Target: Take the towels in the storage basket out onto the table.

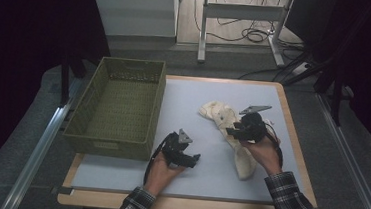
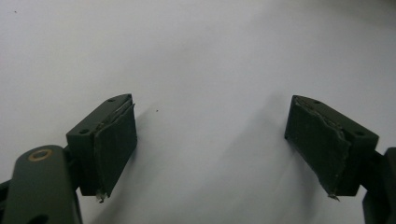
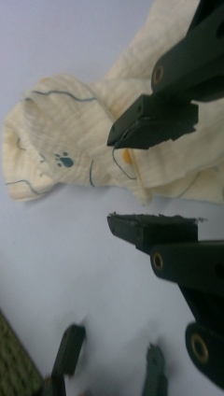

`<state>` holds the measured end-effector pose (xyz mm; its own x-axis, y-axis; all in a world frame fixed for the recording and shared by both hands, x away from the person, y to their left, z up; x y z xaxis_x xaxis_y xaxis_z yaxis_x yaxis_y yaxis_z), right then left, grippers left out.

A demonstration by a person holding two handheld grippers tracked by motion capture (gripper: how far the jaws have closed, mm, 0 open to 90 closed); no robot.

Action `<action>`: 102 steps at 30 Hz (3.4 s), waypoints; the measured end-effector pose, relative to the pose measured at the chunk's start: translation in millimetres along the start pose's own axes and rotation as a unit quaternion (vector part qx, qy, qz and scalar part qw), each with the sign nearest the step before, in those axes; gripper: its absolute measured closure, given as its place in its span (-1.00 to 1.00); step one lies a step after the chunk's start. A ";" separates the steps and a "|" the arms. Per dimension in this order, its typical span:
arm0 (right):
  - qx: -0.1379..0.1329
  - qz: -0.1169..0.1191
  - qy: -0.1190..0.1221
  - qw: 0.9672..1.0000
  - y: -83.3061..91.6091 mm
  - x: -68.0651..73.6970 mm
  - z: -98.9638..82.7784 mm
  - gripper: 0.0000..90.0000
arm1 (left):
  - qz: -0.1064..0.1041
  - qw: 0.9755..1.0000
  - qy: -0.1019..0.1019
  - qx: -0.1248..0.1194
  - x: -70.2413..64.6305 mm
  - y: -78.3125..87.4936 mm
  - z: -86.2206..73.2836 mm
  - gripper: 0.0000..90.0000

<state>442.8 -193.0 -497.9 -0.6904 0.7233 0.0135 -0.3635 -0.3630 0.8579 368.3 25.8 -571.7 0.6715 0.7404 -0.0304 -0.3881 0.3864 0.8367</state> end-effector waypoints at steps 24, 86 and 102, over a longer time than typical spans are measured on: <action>-0.001 0.095 0.059 0.994 2.4 68.7 11.2 0.82 | -0.002 1.000 -0.020 -0.012 -17.7 40.0 -10.0 -0.63; -0.002 0.055 -0.008 0.998 75.0 50.5 -213.8 0.67 | -0.047 0.998 -0.032 0.021 -52.8 60.5 -64.1 0.40; -0.029 0.010 -0.062 0.998 68.2 -14.3 -167.5 0.36 | -0.024 0.999 0.017 -0.013 -3.8 34.1 14.0 -0.14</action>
<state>323.2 -326.6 -525.6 -0.6173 0.7807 0.0972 -0.3876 -0.4093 0.8260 361.3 28.5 -535.5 0.6682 0.7385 -0.0897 -0.3724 0.4364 0.8191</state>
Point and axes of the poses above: each handheld gripper's, and its own axes: y roughly backward along the jaws, z roughly out of its top, x roughly to its left, the point moved 4 cm from there along -y, roughly forward along the jaws, and after that the axes turned 13 degrees about x, right-handed, at the moved point
